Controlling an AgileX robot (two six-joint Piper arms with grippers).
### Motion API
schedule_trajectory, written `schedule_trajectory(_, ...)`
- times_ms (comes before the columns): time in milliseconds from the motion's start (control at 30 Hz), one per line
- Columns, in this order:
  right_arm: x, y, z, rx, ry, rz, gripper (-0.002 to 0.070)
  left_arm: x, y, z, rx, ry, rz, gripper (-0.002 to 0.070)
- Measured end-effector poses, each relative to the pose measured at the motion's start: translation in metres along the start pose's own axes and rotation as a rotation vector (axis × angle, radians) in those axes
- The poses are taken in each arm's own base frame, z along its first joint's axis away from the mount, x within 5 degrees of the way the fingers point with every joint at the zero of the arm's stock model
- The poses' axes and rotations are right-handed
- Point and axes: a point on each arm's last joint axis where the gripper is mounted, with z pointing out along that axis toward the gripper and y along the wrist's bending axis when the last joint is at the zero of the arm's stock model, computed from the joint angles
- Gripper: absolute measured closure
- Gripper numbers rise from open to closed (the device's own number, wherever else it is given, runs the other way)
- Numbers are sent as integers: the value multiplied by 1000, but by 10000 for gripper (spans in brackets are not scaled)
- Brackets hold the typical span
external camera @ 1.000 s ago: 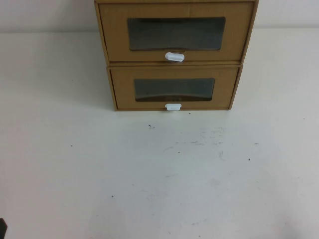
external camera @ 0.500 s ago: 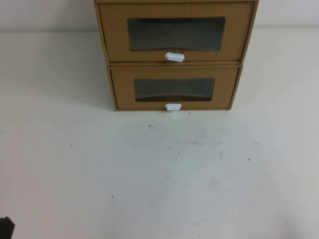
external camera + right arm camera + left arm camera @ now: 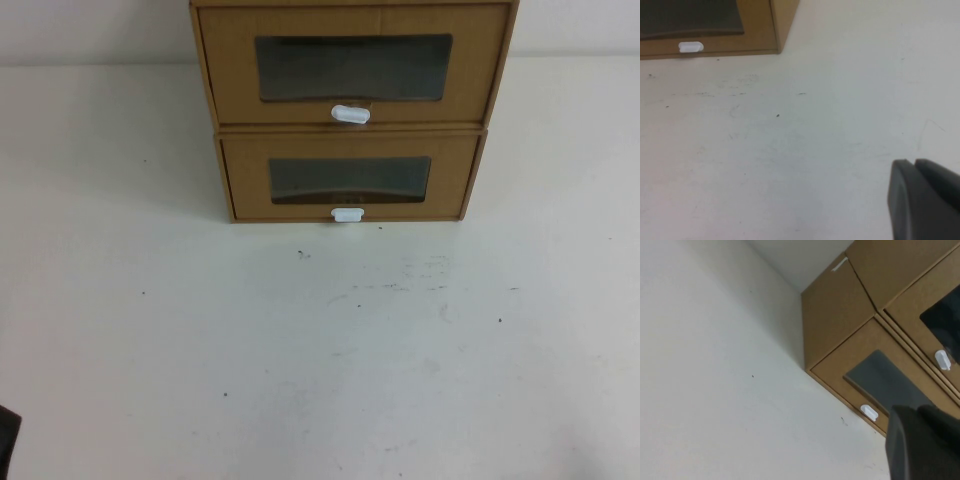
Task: Open the shoe box
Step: 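Pull the top drawer of the cardboard box fully open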
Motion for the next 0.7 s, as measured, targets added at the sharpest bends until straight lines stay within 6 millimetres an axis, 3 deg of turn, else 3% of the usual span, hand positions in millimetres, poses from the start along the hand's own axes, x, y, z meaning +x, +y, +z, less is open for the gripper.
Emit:
schedule_trajectory(200, -1, 4, 0, -48, -8, 121, 694, -5, -1, 0, 11, -50, -31, 679)
schedule_trajectory(333, -4, 11, -1, -133, -23, 341, 694, 5, -2, 2, -8, 98, -33, 679)
schedule_trajectory(400, -7, 15, -1, -184, -37, 477, 694, 0, -12, 2, 2, 175, 38, 679)
schedule_trajectory(533, -17, 18, -3, -261, -107, 767, 694, -51, -56, 3, 70, 143, 223, 679)
schedule_trajectory(700, -24, 11, -4, -238, -198, 882, 694, -122, -117, 19, 140, 118, 456, 679)
